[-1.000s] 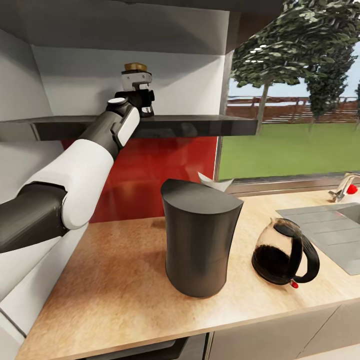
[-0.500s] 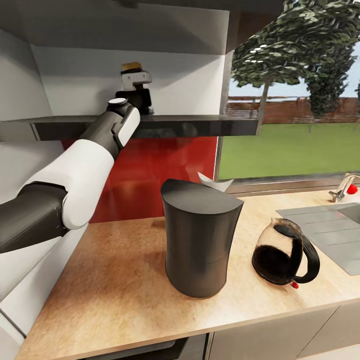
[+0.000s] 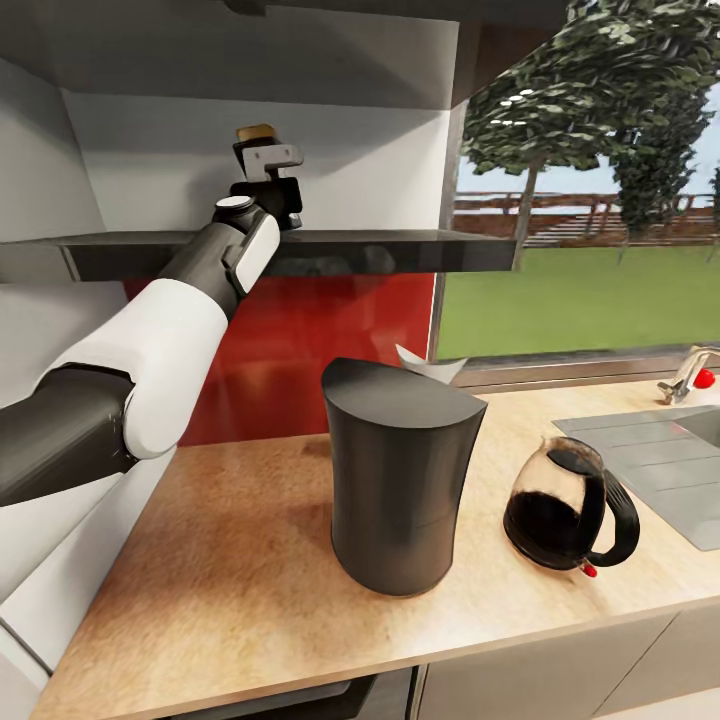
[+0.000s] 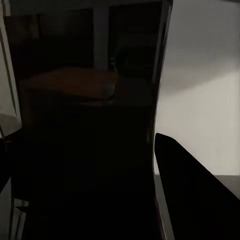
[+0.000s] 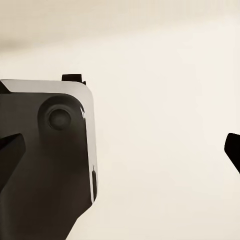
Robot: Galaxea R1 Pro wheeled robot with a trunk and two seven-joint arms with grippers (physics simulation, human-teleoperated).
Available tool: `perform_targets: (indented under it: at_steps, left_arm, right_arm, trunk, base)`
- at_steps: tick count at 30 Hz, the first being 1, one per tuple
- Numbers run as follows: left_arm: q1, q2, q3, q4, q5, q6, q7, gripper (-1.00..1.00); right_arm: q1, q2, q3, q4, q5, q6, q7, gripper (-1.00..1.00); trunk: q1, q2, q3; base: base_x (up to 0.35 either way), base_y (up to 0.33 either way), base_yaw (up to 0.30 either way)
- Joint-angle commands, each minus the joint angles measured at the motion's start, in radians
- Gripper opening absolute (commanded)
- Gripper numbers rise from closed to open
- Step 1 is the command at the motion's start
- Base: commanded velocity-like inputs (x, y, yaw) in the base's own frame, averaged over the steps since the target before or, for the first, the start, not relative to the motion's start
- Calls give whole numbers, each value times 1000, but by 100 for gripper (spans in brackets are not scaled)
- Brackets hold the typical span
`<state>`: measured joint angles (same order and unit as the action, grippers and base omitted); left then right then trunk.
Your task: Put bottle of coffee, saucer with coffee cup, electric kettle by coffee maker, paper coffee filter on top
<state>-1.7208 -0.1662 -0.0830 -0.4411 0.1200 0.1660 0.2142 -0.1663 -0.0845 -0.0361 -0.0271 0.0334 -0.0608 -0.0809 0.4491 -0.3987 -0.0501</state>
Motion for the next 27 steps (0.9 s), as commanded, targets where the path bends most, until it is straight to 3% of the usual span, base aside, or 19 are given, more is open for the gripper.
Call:
perform_targets:
  at_steps: [1, 20, 27]
  left_arm:
    - [0, 1, -8, 28, 10, 5, 7, -100]
    - [-3, 1, -9, 25, 9, 21, 10, -100]
    - [-3, 1, -10, -38, 9, 56, 6, -100]
  right_arm:
    - [-1, 0, -4, 1, 3, -4, -2, 100]
    - [-1, 3, -5, -2, 3, -4, -2, 100]
    - [-1, 3, -5, -2, 2, -4, -2, 100]
  trunk:
    - [1, -1, -3]
    - [1, -1, -3]
    - [1, -1, -3]
  base:
    - [0, 0, 0]
    - [0, 0, 0]
    - [0, 0, 0]
